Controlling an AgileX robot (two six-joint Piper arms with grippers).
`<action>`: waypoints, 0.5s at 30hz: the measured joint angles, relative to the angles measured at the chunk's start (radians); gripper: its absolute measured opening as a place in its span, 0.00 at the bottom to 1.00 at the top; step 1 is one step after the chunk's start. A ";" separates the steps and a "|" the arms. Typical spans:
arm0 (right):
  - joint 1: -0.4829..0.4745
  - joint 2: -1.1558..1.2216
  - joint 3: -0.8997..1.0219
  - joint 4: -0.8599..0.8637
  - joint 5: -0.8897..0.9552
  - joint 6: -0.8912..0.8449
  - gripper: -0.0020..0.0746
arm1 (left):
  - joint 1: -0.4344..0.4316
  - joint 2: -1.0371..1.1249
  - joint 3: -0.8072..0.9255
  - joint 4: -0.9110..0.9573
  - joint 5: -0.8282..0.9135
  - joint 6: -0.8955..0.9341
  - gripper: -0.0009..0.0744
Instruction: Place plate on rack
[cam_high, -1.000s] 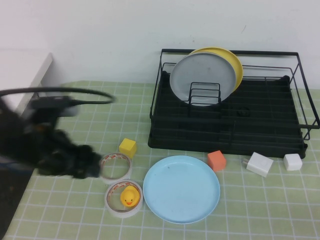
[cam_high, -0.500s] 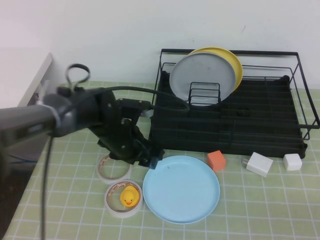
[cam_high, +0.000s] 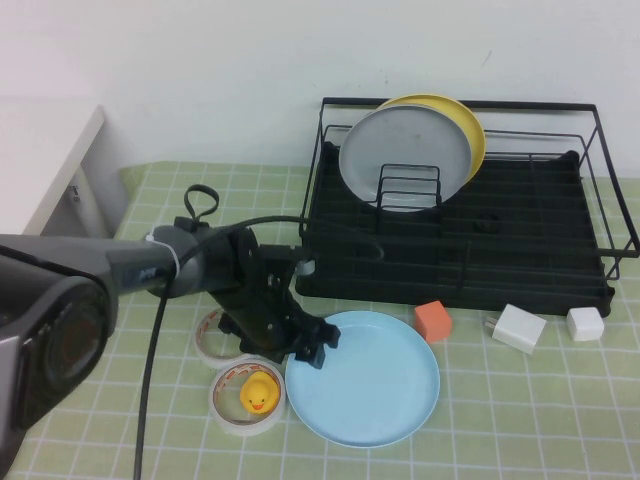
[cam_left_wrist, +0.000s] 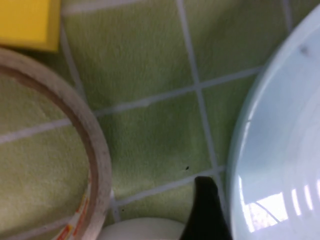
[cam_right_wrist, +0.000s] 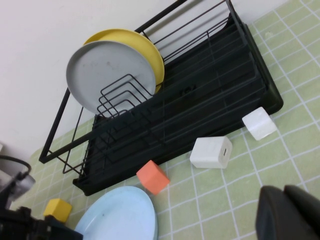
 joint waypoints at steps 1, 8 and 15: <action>0.000 0.000 0.000 0.000 0.000 0.000 0.04 | 0.000 0.007 0.000 -0.002 -0.002 -0.002 0.60; 0.000 0.000 0.000 -0.002 0.000 0.000 0.04 | 0.000 0.034 -0.001 -0.053 -0.011 -0.002 0.55; 0.000 0.000 0.000 -0.003 0.002 0.000 0.04 | 0.000 0.057 -0.012 -0.056 0.007 -0.006 0.36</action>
